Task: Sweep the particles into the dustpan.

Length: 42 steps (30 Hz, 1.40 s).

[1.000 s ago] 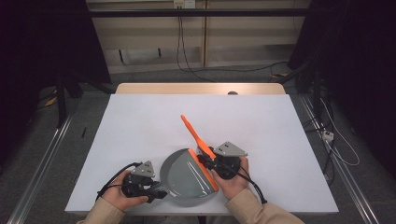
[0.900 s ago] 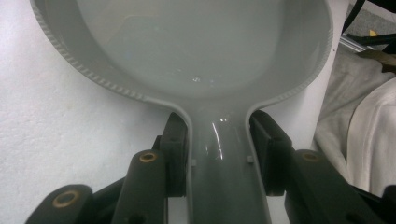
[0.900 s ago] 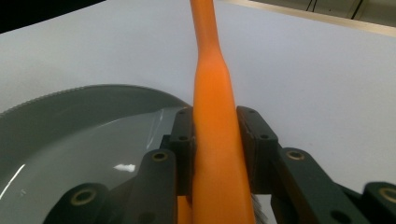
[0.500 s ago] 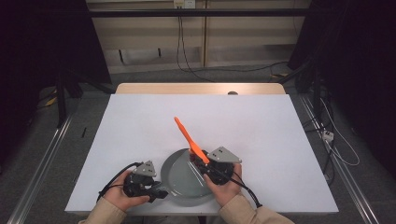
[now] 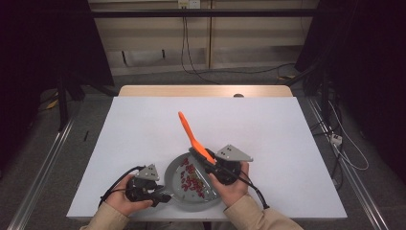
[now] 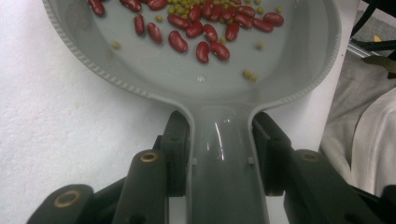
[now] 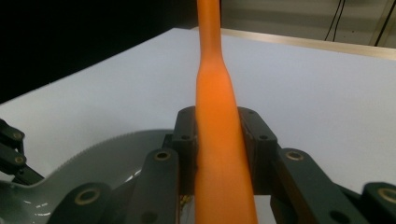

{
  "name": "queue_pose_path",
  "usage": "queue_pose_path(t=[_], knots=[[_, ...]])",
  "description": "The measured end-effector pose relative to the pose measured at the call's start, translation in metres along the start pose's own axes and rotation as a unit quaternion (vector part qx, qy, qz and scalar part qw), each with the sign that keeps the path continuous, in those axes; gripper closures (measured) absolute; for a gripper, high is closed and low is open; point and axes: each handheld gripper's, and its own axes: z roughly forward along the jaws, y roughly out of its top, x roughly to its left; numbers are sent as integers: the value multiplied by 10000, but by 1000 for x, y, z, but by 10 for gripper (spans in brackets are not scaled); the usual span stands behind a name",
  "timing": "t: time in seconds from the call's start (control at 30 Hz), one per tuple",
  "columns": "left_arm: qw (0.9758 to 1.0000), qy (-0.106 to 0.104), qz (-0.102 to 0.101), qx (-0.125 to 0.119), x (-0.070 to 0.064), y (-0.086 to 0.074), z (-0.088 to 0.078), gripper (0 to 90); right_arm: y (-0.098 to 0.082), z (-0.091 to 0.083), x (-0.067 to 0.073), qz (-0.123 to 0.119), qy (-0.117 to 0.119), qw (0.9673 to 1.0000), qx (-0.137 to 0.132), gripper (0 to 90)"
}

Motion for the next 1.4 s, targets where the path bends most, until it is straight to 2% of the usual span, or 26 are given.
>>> queue_pose_path(t=[0.13,0.23,0.3,0.33,0.37,0.43,0.5,0.67,0.73,0.83,0.9,0.93,0.97,1.03,1.2,1.4], knots=[[10000,21,5,-1,1,0,-2,628,8,-5,-14,-60,-169,9998,-51,712],[9999,79,23,92,2,-1,-4,628,5,-6,-24,-126,-360,9993,10,712],[10000,23,0,30,2,-1,-5,628,1,-5,-30,-258,-535,9982,97,712],[9999,78,15,65,1,0,-6,628,-1,-5,-34,-241,-585,9979,118,712],[10000,19,51,67,2,0,-6,627,-3,-4,-37,-269,-680,9972,157,712],[9999,62,24,79,0,1,-7,627,-8,-2,-41,-441,-873,9949,240,712],[10000,11,25,80,1,2,-6,628,-15,1,-41,-383,-837,9953,287,713],[9999,70,13,104,0,3,-5,628,-21,8,-13,-553,-617,9959,370,703],[9998,81,41,157,1,3,-3,628,-22,8,-4,-499,-470,9972,309,705],[9999,9,-20,116,2,2,-2,628,-20,8,5,-470,-263,9983,224,708],[10000,16,-26,89,2,1,-2,628,-17,7,4,-342,-120,9993,62,712],[9999,24,24,127,2,1,-2,627,-15,7,3,-196,-12,9998,14,713],[9999,24,26,125,2,1,-2,627,-13,6,2,-160,-3,9999,8,712],[9999,75,-20,113,2,1,-2,627,-10,4,-3,-146,-65,9999,-50,713],[10000,28,27,90,3,1,-2,624,-3,-3,-20,-82,-242,9996,-101,712],[10000,73,5,51,3,1,1,626,-3,-8,-34,-147,-322,9994,6,712]])
